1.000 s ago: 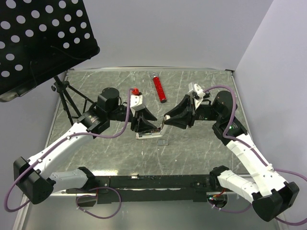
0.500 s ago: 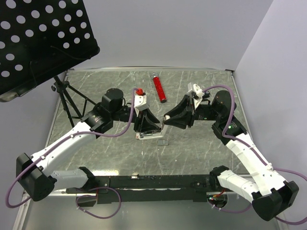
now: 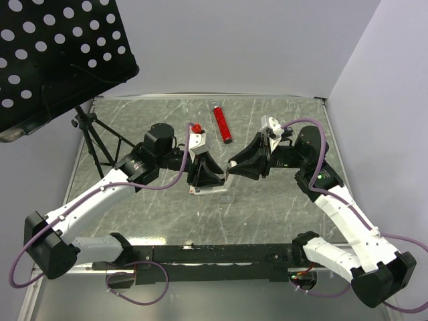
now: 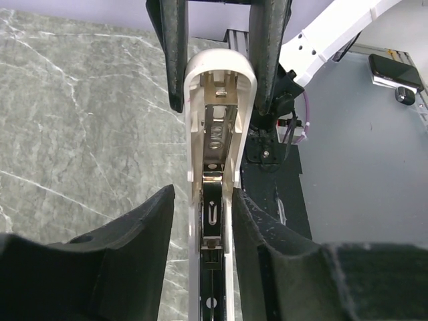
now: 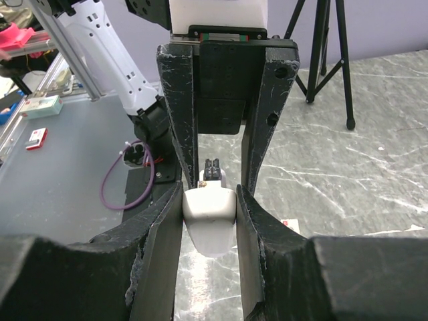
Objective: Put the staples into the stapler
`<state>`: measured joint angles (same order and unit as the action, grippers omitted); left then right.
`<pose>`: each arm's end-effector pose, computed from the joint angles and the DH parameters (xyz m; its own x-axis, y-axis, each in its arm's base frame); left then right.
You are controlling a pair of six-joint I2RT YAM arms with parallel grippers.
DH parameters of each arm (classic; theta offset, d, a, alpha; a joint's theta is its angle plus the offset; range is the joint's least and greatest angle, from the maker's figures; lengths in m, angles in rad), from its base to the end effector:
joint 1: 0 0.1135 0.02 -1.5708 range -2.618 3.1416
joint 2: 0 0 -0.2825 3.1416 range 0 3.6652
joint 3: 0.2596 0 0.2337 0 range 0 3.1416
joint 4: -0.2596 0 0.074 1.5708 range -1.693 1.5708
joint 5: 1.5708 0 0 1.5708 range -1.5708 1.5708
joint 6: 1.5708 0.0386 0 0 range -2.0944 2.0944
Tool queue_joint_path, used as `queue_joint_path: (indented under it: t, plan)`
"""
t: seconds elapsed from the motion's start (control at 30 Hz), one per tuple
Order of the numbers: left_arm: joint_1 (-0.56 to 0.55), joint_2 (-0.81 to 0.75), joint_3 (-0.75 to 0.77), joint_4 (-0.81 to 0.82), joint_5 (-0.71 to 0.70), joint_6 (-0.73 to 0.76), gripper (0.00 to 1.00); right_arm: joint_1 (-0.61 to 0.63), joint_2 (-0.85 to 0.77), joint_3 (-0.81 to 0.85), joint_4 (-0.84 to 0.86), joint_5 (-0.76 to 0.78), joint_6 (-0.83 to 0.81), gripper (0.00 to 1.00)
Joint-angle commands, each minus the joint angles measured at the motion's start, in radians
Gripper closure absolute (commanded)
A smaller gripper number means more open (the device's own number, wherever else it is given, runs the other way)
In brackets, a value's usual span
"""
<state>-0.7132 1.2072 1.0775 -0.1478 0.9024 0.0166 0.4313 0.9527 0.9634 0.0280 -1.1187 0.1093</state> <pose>0.1658 -0.1835 0.3810 -0.1909 0.1788 -0.9652 0.9796 -0.0281 -0.1990 0.1420 0.1036 0.4097 -0.0741 0.0184 -0.9971 -0.9970 0.0192 0.0744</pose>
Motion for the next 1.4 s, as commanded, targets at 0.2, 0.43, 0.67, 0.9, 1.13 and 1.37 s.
queue_joint_path:
  t: [0.2,0.43,0.67,0.9,1.13,1.37]
  plan:
    - [-0.008,0.022,0.052,-0.027,0.041,-0.01,0.64,-0.005,0.001,0.047,0.046,-0.016,-0.025,1.0]
    - [-0.017,0.035,0.053,-0.047,0.046,-0.009,0.69,-0.003,0.009,0.046,0.049,-0.023,-0.02,1.0]
    - [-0.028,0.049,0.058,-0.05,0.046,-0.01,0.83,-0.003,0.015,0.041,0.05,-0.024,-0.019,1.0]
    - [-0.031,0.034,0.029,0.011,0.027,-0.066,0.99,-0.002,0.023,0.021,0.043,-0.021,-0.025,1.0]
    - [-0.031,0.011,-0.014,0.04,-0.082,-0.081,0.99,-0.003,0.015,-0.026,-0.013,0.036,-0.051,0.93]
    - [-0.031,0.011,-0.047,0.06,-0.131,-0.086,0.99,-0.005,0.014,-0.054,-0.022,0.066,-0.057,0.6]
